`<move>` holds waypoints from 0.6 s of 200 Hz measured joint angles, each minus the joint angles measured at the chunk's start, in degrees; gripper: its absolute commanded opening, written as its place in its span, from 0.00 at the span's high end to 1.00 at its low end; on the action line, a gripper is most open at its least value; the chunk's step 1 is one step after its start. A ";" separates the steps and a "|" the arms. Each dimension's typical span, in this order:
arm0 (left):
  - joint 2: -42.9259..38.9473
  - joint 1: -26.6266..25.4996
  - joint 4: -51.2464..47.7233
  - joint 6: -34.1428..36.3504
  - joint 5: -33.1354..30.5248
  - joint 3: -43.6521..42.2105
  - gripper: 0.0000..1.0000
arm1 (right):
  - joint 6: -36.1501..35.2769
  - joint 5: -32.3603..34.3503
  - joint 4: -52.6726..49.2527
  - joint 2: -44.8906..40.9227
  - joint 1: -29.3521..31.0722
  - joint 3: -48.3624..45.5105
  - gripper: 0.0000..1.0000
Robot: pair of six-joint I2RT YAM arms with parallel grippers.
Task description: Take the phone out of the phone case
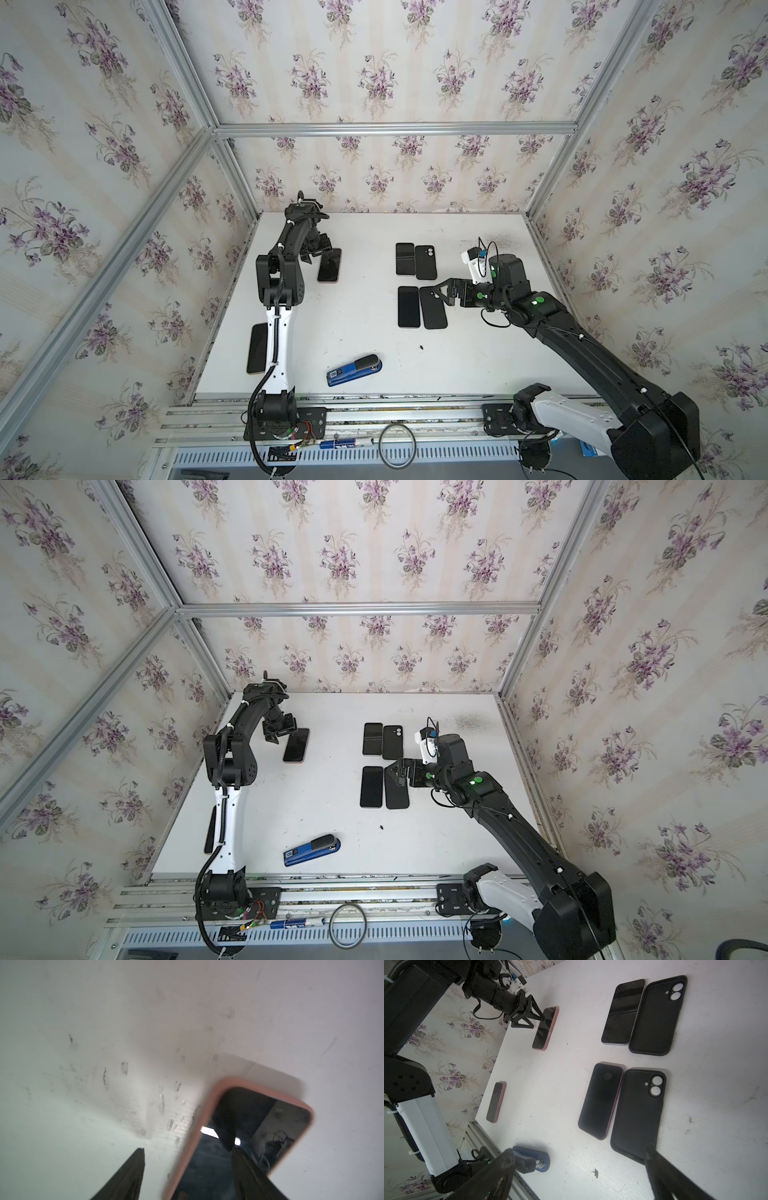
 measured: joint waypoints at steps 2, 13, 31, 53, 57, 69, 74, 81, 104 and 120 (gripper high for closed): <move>0.00 0.00 0.13 -0.04 0.02 -0.15 0.32 | 0.00 -0.02 0.00 -0.02 0.00 0.00 0.00; -0.22 -0.04 0.55 -0.02 0.61 -0.83 0.32 | 0.00 0.02 -0.04 -0.22 0.00 0.00 0.00; -0.79 -0.09 1.20 -0.04 0.92 -2.05 0.32 | 0.00 0.07 -0.11 -0.72 0.00 0.00 0.00; -1.51 0.22 2.03 -0.02 1.18 -3.43 0.22 | 0.00 0.22 -0.44 -1.36 0.00 0.00 0.00; -1.62 0.26 2.08 -0.04 1.25 -3.63 0.19 | 0.00 0.22 -0.50 -1.49 0.00 0.00 0.00; -2.16 0.42 2.40 -0.07 1.36 -4.66 0.12 | 0.00 0.28 -0.66 -2.12 0.00 -0.04 0.00; -2.58 0.44 2.69 -0.07 1.36 -5.42 0.10 | -0.02 0.44 -0.68 -2.40 0.00 -0.07 0.00; -3.39 0.46 3.28 -0.07 1.36 -6.84 0.06 | -0.02 0.44 -0.66 -2.71 0.00 -0.11 0.00; -7.19 0.22 5.09 -0.04 1.57 -13.07 0.00 | -0.02 0.48 -0.90 -2.89 0.00 -0.44 0.00; -9.66 -0.28 6.47 0.00 1.40 -16.52 0.00 | -0.02 0.57 -0.94 -2.73 0.00 -0.44 0.00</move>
